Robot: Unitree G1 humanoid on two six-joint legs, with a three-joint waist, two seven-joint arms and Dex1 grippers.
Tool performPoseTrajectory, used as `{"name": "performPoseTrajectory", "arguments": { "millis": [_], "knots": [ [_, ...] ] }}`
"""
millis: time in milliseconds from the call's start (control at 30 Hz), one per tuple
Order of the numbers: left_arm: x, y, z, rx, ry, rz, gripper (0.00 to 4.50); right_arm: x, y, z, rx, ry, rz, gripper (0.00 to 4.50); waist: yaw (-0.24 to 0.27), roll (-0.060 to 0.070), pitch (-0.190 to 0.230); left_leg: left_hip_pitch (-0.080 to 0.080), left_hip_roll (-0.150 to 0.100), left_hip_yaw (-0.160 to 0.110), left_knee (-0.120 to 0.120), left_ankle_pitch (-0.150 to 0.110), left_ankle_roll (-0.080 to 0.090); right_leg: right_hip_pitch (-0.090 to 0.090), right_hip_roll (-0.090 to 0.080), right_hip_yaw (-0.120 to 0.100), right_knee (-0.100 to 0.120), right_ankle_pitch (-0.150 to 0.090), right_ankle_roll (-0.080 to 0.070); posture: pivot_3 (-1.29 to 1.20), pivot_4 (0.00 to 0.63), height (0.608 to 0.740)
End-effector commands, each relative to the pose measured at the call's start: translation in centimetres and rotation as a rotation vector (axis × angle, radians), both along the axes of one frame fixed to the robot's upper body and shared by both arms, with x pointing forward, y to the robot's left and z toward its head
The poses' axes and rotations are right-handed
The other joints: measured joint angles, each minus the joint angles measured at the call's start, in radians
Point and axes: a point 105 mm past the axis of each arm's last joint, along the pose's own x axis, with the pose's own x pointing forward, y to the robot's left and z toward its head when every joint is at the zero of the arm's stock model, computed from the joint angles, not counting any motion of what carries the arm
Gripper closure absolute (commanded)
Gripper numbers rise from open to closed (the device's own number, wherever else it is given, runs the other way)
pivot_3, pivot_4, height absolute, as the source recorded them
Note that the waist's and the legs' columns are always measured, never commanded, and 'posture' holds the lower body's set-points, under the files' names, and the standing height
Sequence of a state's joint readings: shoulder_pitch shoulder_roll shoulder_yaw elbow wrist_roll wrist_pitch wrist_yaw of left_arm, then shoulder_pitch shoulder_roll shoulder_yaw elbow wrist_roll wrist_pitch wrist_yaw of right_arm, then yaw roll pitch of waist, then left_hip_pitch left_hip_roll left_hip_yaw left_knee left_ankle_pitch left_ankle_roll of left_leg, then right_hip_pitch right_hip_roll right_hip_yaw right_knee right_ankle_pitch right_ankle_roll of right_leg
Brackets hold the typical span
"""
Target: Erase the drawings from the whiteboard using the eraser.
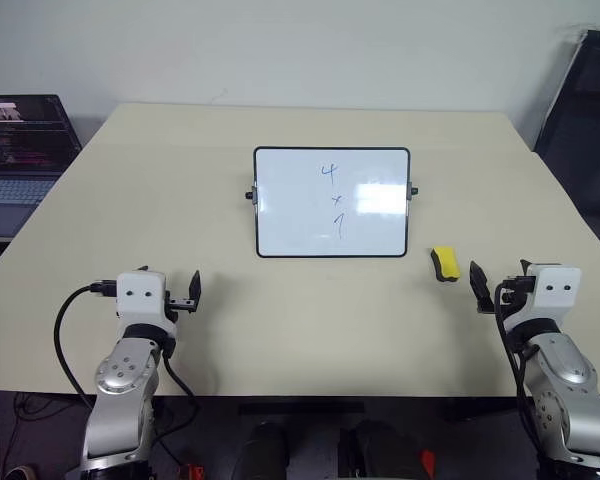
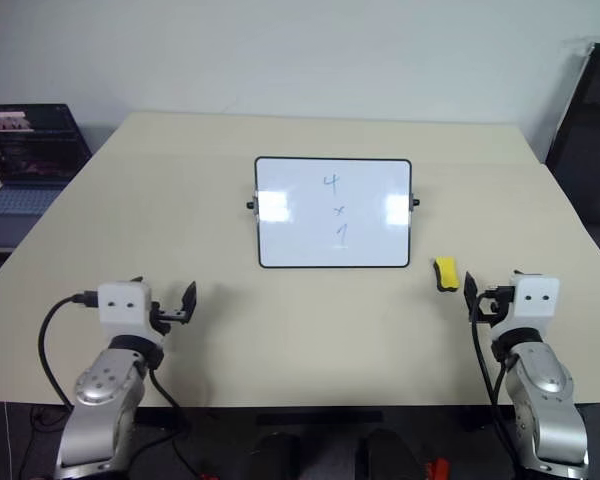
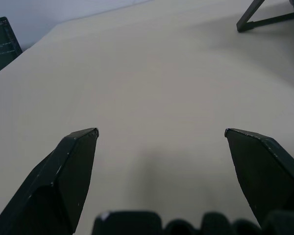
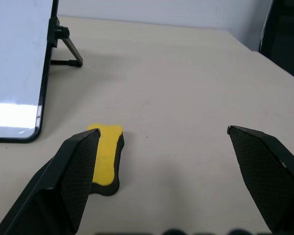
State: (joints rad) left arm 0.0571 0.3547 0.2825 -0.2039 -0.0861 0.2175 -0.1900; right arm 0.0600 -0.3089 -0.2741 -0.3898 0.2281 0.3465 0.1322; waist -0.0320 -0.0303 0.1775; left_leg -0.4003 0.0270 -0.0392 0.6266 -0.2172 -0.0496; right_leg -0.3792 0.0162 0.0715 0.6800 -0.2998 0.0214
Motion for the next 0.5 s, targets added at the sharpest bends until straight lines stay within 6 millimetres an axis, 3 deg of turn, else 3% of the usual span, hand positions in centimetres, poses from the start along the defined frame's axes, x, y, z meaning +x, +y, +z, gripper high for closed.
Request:
{"name": "performPoseTrajectory", "arguments": {
  "millis": [33, 167, 300, 500],
  "knots": [
    [0.4, 0.3, 2.4, 0.052, -0.085, -0.048, 0.00, -0.1, 0.6, 2.5, -0.026, -0.099, 0.036, 0.02, 0.000, 0.000, 0.000, 0.000, 0.000, 0.000, 0.000, 0.000, 0.000, 0.000, 0.000, 0.000, 0.000, 0.000, 0.000, 0.00, 0.150, 0.740],
    [1.5, -2.4, 4.3, 0.024, -0.117, -0.266, 0.00, 0.3, 1.0, 2.7, 0.010, -0.093, 0.070, 0.02, 0.002, 0.000, 0.000, 0.000, 0.000, 0.000, 0.000, 0.000, 0.000, 0.000, 0.000, -0.001, 0.000, 0.000, 0.000, 0.00, 0.150, 0.740],
    [2.4, -5.1, 6.0, 0.030, -0.048, -0.600, 0.00, 0.7, 1.6, 3.6, 0.019, -0.110, 0.091, 0.02, 0.000, 0.000, 0.000, 0.000, 0.000, 0.000, 0.000, 0.000, 0.000, 0.000, 0.000, -0.001, 0.000, 0.000, -0.001, 0.00, 0.150, 0.740],
    [2.7, -7.6, 8.7, 0.141, -0.013, -0.850, 0.00, 0.8, 3.0, 3.6, 0.061, -0.045, 0.188, 0.02, -0.002, 0.001, 0.001, 0.000, 0.000, 0.001, -0.001, 0.000, 0.000, -0.001, 0.001, -0.001, 0.000, 0.000, -0.001, 0.00, 0.150, 0.740]
  ]
}}
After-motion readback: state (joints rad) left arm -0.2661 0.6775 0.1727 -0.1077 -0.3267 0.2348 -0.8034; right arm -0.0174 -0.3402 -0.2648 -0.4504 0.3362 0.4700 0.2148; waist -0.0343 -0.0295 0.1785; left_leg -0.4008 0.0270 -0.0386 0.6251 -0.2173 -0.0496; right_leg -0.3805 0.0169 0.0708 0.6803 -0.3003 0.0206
